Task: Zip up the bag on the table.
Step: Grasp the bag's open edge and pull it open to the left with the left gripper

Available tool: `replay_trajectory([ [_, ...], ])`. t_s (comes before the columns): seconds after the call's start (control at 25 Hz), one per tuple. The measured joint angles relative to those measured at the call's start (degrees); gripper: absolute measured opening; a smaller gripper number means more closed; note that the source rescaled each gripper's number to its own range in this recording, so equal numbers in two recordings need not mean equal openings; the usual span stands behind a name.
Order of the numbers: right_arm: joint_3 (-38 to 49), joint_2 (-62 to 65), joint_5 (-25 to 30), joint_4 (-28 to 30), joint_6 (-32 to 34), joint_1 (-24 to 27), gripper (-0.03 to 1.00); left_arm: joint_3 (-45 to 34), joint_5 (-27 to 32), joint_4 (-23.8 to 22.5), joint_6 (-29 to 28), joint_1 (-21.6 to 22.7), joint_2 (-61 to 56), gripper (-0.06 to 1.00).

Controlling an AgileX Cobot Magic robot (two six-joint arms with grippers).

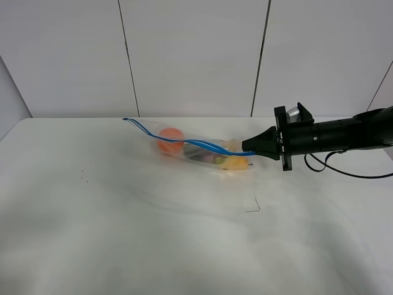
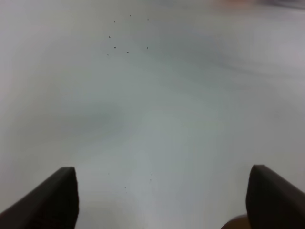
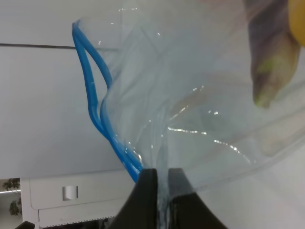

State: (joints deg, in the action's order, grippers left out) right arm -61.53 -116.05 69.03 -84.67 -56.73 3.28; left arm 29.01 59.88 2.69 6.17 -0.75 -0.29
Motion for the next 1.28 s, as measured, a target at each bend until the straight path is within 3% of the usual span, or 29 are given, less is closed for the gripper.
replay_trajectory([
  [0.28,0.00,0.00,0.00,0.00,0.00,0.00,0.00,11.16,-5.68,0.92,-1.48,0.00,17.67,1.00],
  [0.44,0.00,0.00,0.00,0.00,0.00,0.00,0.00,18.56,-7.98,1.11,2.72,0.00,33.10,1.00],
  [0.6,0.00,0.00,0.00,0.00,0.00,0.00,0.00,22.63,-9.08,1.13,14.81,0.00,46.09,1.00],
  [0.8,0.00,0.00,0.00,0.00,0.00,0.00,0.00,22.81,-13.26,1.23,41.51,0.00,56.93,0.95],
  [0.92,0.00,0.00,0.00,0.00,0.00,0.00,0.00,22.81,-17.36,4.27,53.11,0.00,60.70,0.93],
  [1.08,0.00,0.00,0.00,0.00,0.00,0.00,0.00,22.85,-23.21,13.65,58.31,-2.34,63.87,0.93],
  [1.28,0.00,0.00,0.00,0.00,0.00,0.00,0.00,22.85,-30.37,15.52,56.76,-13.29,67.40,0.92],
])
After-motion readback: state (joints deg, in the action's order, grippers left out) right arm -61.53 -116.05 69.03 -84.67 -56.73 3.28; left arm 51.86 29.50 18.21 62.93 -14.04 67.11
